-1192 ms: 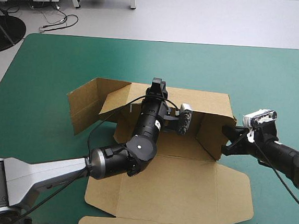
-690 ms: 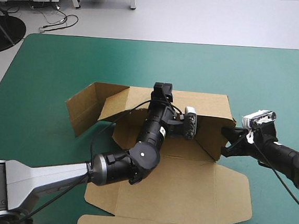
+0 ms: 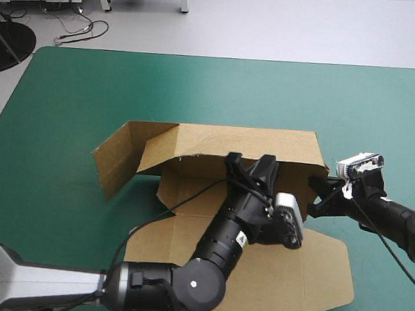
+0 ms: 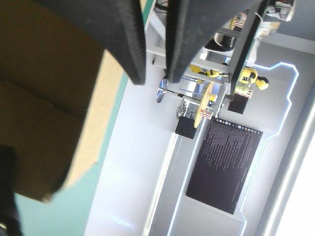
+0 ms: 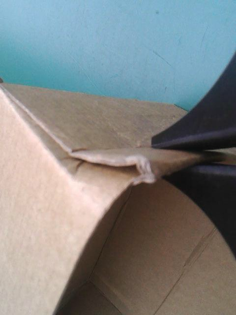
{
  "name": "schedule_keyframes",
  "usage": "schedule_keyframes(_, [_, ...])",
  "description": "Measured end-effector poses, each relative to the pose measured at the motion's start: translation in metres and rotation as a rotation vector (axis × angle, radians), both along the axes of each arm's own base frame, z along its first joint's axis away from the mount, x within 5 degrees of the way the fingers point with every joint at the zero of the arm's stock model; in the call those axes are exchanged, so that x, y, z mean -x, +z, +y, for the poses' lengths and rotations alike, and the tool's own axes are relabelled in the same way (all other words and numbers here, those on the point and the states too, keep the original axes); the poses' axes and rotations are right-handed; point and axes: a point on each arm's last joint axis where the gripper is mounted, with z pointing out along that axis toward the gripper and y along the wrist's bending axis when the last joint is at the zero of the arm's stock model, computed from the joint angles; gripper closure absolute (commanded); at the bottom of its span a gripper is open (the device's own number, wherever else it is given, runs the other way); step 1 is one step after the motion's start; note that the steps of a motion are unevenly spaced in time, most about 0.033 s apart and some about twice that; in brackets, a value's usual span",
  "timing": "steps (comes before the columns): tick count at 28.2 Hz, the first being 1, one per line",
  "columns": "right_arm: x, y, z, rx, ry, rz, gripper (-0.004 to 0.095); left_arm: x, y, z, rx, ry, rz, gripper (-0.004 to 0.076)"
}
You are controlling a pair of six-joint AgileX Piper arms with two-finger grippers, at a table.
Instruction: Fold the box
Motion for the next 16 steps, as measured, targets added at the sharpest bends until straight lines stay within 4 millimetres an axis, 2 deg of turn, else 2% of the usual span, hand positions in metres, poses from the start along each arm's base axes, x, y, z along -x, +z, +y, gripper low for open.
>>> schedule_keyframes(3, [0.0,0.0,0.0,0.0,0.0,0.0,0.0908,-0.011,0.035,0.015,0.164,0.011,0.019,0.0726])
schedule_keyframes(6, [0.0,0.0,0.0,0.0,-0.001,0.0,0.0908,-0.033,0.069,0.037,0.297,0.033,0.018,0.0726])
schedule_keyframes(7, [0.0,0.0,0.0,0.0,-0.001,-0.001,0.0908,-0.043,0.081,0.046,0.336,0.044,0.011,0.0726])
schedule_keyframes(9, [0.0,0.0,0.0,0.0,-0.002,0.0,0.0908,-0.075,0.109,0.077,0.439,0.113,0.022,0.0726])
schedule_keyframes(12, [0.0,0.0,0.0,-0.002,-0.004,0.003,0.0908,-0.108,0.129,0.113,0.54,0.222,0.083,0.0726])
schedule_keyframes(16, [-0.002,0.004,-0.002,0.001,-0.028,0.025,0.0908,-0.145,0.137,0.165,0.617,0.405,0.195,0.0726])
